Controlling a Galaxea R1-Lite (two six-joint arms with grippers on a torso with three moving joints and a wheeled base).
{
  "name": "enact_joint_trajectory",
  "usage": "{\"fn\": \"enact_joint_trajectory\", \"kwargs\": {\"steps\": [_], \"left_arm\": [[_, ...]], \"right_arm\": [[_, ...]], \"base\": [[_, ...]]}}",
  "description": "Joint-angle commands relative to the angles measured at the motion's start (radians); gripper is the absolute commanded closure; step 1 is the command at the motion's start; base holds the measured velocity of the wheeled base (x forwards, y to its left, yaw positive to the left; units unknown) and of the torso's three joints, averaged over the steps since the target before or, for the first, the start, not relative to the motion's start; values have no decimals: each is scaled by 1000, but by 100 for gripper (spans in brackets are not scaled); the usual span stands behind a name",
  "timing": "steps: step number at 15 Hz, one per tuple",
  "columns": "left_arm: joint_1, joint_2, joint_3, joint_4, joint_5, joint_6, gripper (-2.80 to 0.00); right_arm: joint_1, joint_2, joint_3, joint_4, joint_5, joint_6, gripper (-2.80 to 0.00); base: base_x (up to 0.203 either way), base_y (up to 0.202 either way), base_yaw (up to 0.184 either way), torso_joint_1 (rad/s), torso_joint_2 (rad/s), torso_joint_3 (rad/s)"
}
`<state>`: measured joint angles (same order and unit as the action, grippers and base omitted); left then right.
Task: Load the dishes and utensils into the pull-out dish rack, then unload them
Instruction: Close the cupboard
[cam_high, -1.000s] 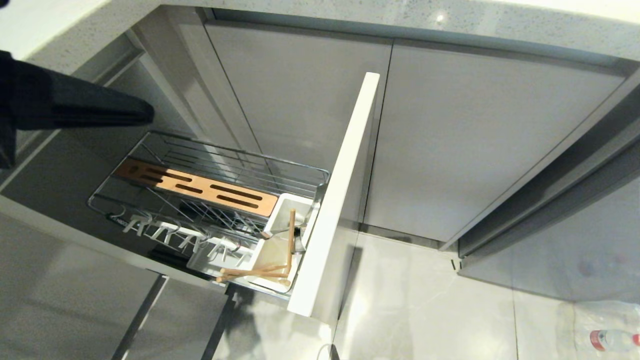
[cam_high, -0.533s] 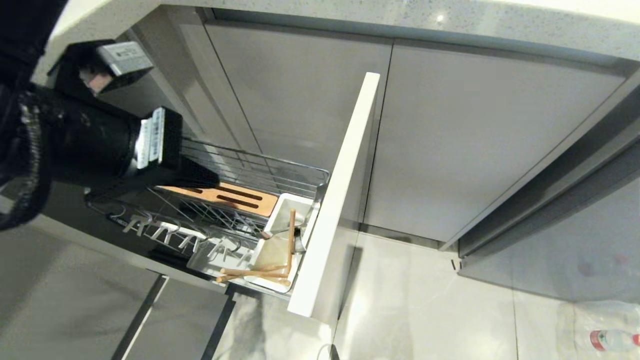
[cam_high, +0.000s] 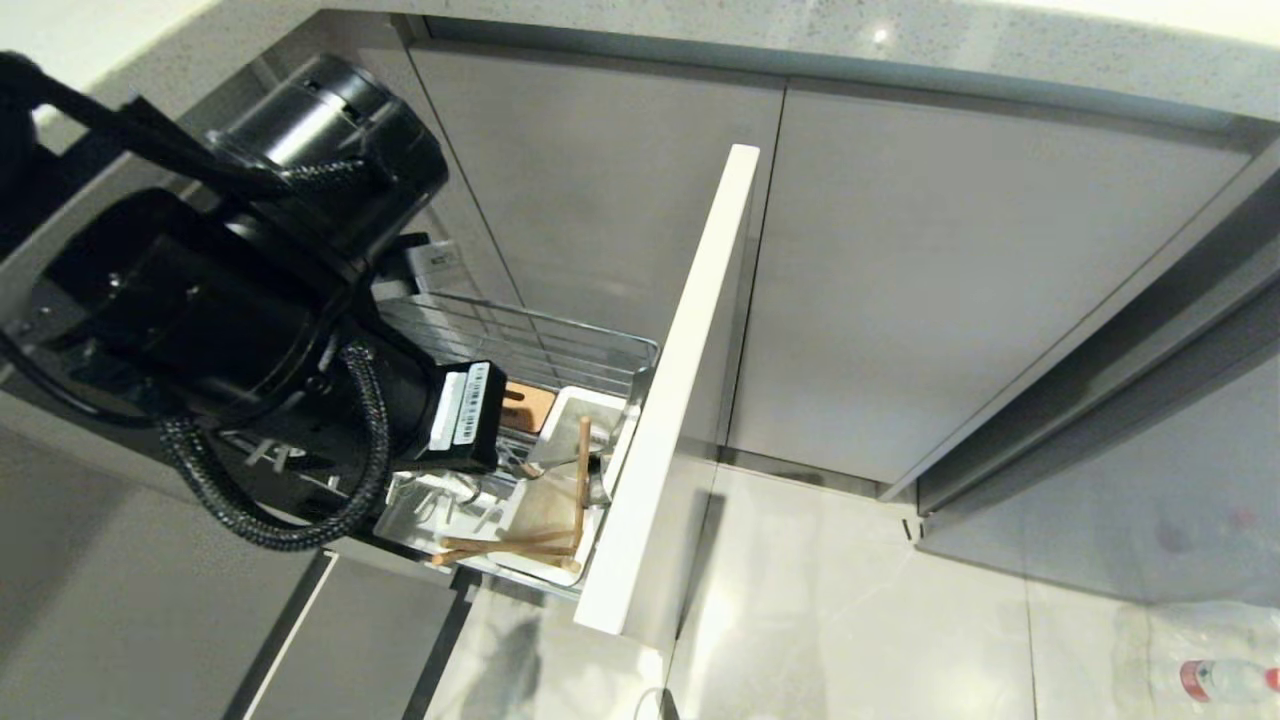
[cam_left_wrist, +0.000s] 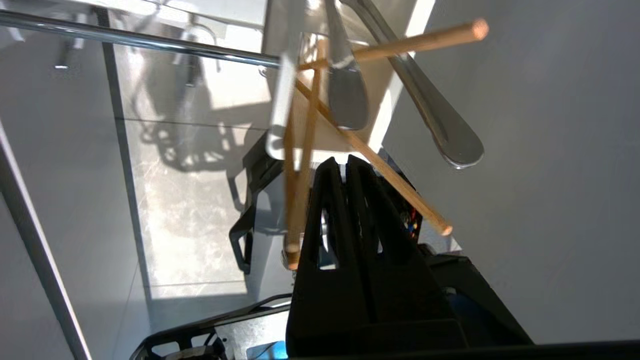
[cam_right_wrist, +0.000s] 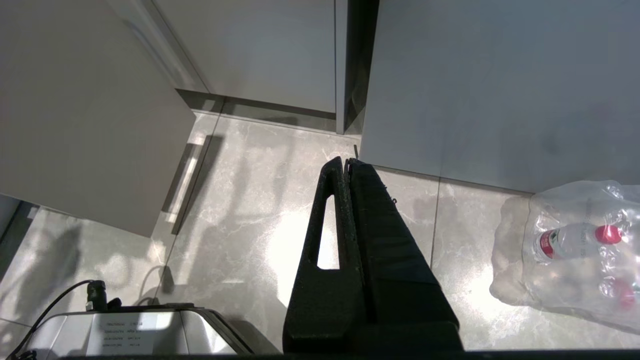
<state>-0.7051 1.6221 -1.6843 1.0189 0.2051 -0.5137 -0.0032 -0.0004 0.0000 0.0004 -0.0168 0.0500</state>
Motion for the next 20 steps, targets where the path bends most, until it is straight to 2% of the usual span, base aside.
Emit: {"fn": "enact_joint_trajectory", "kwargs": {"steps": [1,8,9,15,17,20], "left_arm": [[-10,25,0,4,5,-5,0],[-10,26,-3,-2,30,-23,0],[-10,28,-4,-1,30,-24,-280],[-9,81,-5,-2,30,-42,-280],[-9,104,-5,-28,32,-70,-280],[-8,131,-6,-37,68,-97,-280]], "right_arm": [[0,0,2,1,0,1,0],[0,0,2,0,0,1,0],[0,0,2,0,0,1,0],[0,0,2,0,0,1,0],[0,0,2,0,0,1,0],[0,0,2,1,0,1,0]], "base": [[0,0,0,0,0,0],[0,0,0,0,0,0],[0,0,0,0,0,0],[0,0,0,0,0,0],[0,0,0,0,0,0],[0,0,0,0,0,0]]}}
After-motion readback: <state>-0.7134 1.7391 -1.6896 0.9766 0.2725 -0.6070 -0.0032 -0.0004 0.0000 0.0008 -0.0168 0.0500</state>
